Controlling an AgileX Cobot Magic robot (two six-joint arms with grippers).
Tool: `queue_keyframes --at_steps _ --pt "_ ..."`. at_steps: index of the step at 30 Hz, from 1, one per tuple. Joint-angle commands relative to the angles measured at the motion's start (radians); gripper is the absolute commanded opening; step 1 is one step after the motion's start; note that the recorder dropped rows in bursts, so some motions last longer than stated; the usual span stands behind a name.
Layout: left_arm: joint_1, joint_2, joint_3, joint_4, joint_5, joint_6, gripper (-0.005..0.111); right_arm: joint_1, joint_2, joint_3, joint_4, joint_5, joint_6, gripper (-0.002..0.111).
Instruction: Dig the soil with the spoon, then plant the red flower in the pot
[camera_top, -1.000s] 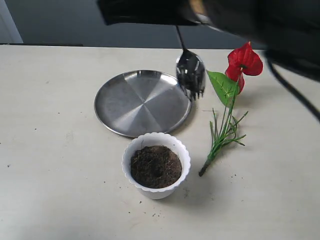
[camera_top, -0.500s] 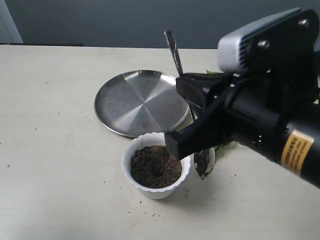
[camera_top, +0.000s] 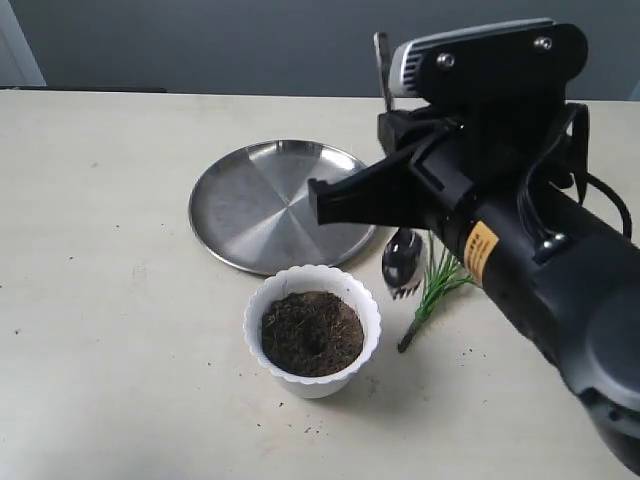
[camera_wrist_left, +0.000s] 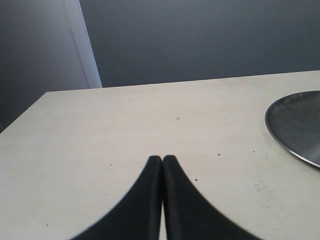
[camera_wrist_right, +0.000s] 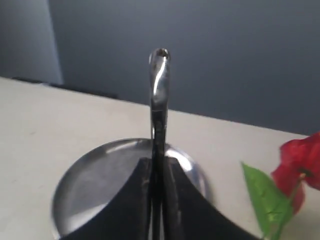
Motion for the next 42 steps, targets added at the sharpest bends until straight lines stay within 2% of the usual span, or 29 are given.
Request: queue_keyframes --at_steps 1,3,6,9,11,13,15,17,19,23,30,36,42 --pt "-0.007 -0.005 -0.004 -0.008 -0.004 -0.002 0.000 -0.002 0.061 -0.012 -0.013 0.207 -0.018 -0.001" --pt "-0.007 -0.005 -0.004 -0.008 -0.004 -0.002 0.000 -0.002 0.091 -0.013 -0.013 0.185 -0.147 -0.001" --pt "-0.007 -0.005 -0.004 -0.008 -0.004 -0.002 0.000 -0.002 0.120 -0.039 -0.013 0.063 -0.348 -0.001" --pt "-0.007 -0.005 -0.004 -0.008 -0.004 -0.002 0.000 -0.002 0.145 -0.086 -0.013 0.034 -0.397 -0.001" --pt "-0.007 -0.005 -0.004 -0.008 -0.004 -0.002 0.000 -0.002 0.161 -0.123 -0.013 0.093 -0.397 -0.001" --pt "-0.007 -0.005 -0.004 -0.008 -0.004 -0.002 0.000 -0.002 0.174 -0.155 -0.013 0.211 -0.335 -0.001" --pt "-0.007 -0.005 -0.004 -0.008 -0.004 -0.002 0.000 -0.002 0.184 -0.180 -0.013 0.316 -0.170 -0.001" --pt "-0.007 -0.005 -0.004 -0.008 -0.004 -0.002 0.000 -0.002 0.186 -0.182 -0.013 0.316 -0.022 -0.001" --pt "-0.007 -0.005 -0.004 -0.008 -0.004 -0.002 0.000 -0.002 0.184 -0.180 -0.013 0.316 0.036 -0.001" --pt "-0.007 -0.005 -0.004 -0.008 -0.004 -0.002 0.000 -0.002 0.184 -0.180 -0.013 0.162 0.036 -0.001" --pt "-0.007 -0.005 -0.004 -0.008 -0.004 -0.002 0.000 -0.002 0.184 -0.157 -0.013 0.014 0.036 -0.001" --pt "-0.007 -0.005 -0.004 -0.008 -0.004 -0.002 0.000 -0.002 0.245 -0.150 -0.013 -0.097 0.036 -0.001" --pt "-0.007 -0.005 -0.004 -0.008 -0.004 -0.002 0.000 -0.002 0.354 -0.150 -0.013 -0.131 0.036 -0.001"
